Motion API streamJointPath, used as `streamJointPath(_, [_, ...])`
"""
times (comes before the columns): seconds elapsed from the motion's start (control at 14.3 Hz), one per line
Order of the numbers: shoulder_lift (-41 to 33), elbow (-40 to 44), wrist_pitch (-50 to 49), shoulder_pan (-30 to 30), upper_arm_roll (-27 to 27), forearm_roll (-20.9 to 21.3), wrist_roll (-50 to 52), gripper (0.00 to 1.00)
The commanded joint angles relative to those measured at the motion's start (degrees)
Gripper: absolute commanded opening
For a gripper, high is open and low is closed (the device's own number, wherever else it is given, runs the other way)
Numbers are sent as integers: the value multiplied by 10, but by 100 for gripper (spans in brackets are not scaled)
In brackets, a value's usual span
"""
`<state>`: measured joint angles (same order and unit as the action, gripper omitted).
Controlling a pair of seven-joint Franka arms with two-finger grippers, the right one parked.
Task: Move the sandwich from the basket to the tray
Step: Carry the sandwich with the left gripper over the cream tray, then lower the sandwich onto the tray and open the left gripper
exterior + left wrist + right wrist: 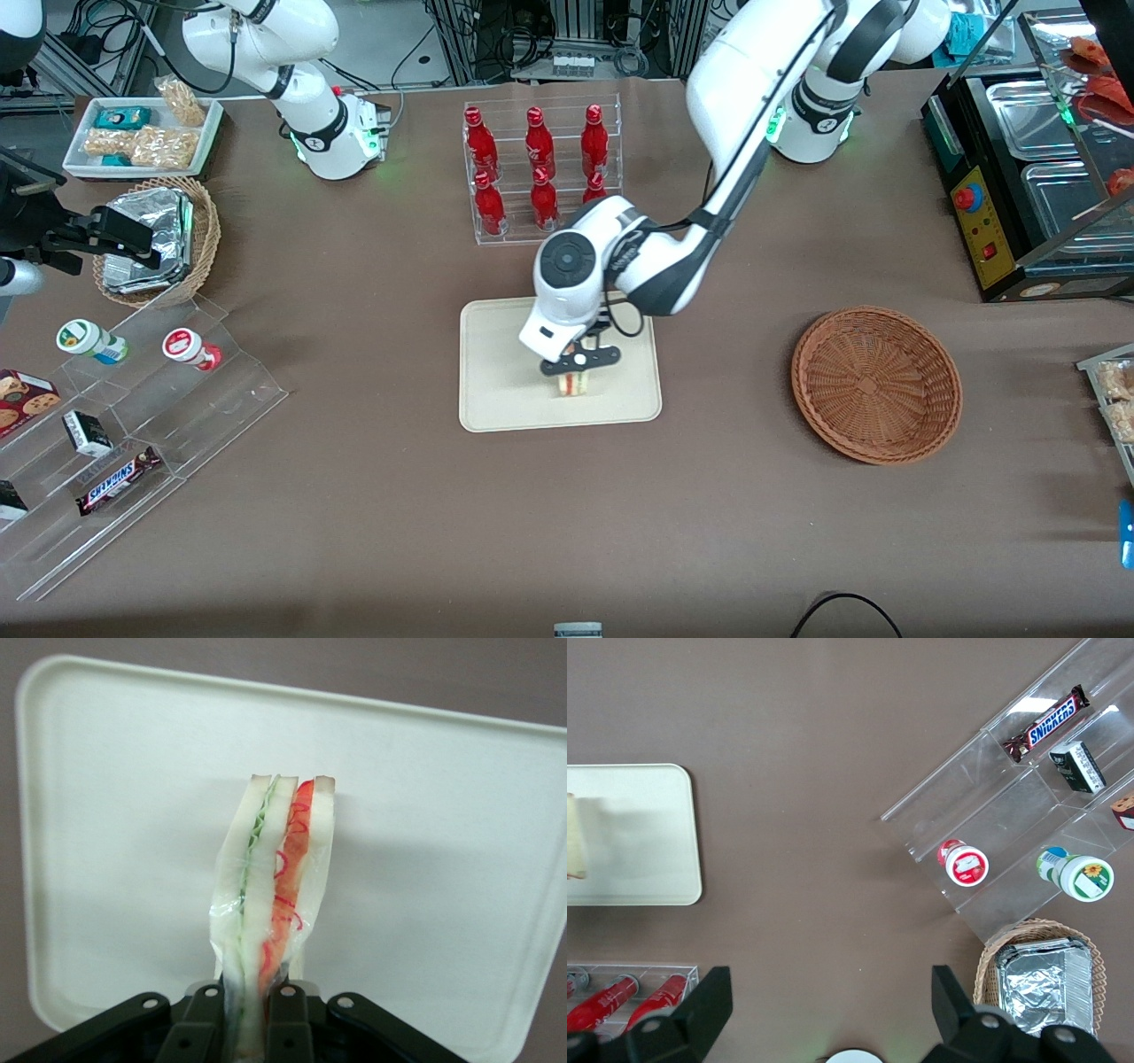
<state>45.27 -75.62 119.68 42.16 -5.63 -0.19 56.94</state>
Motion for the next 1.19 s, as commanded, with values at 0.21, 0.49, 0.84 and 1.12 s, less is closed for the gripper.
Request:
streamJointPath(0.21, [41,29,27,26,8,2,27,5])
streamJointPath(0.49, [28,26,27,25,10,5,28,100])
streamJointPath(0.84, [-70,6,-49,20,11,52,20,100])
streamJointPath(1.12, [-158,-61,-121,-3,12,78,19,100])
